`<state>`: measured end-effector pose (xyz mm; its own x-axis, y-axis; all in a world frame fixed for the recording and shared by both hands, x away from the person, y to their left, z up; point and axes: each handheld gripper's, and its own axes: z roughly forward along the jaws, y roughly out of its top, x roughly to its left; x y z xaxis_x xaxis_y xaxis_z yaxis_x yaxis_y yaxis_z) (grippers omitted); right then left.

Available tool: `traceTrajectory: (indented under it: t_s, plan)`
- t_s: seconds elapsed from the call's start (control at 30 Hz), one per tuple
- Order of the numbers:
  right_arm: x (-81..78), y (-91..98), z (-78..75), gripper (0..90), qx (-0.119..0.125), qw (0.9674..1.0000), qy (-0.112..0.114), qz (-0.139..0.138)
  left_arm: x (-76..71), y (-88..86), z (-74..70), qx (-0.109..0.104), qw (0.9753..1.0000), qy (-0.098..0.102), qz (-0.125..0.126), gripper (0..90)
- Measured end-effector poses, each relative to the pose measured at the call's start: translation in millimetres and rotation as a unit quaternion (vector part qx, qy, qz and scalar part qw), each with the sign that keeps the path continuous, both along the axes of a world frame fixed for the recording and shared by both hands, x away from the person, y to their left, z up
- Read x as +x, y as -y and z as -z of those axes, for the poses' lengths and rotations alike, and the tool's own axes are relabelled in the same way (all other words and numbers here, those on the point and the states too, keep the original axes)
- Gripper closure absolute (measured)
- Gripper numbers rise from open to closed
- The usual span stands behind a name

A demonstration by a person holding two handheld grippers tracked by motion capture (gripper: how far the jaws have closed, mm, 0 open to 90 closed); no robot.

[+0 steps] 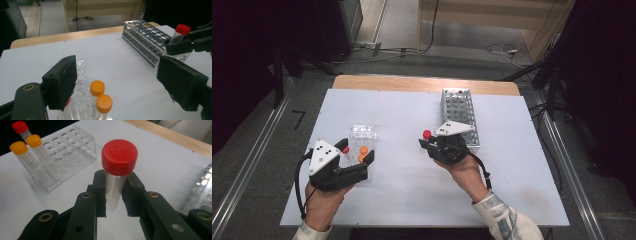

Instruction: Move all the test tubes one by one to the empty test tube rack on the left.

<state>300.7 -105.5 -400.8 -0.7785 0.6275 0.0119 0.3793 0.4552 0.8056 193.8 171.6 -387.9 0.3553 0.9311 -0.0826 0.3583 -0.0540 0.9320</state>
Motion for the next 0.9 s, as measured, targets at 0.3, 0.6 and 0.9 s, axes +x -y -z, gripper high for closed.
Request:
traceTrajectory:
  t_s: [0.3, 0.6, 0.9]
  plan:
    - [-17.9, -21.6, 9.7, 71.6, -0.016, 0.9988, -0.009, -0.046, 3.7, 31.7, 1.8, 0.011, 0.9986, -0.003, 0.052, 23.2]
    - [-30.9, -36.7, 14.9, 71.5, -0.019, 0.9969, -0.011, -0.075, 10.6, 56.7, 8.4, 0.017, 0.9952, -0.006, 0.096, 40.7]
    - [-39.3, -43.6, 16.2, 71.5, -0.021, 0.9957, -0.012, -0.089, 14.0, 66.3, 14.1, 0.027, 0.9933, -0.011, 0.111, 54.6]
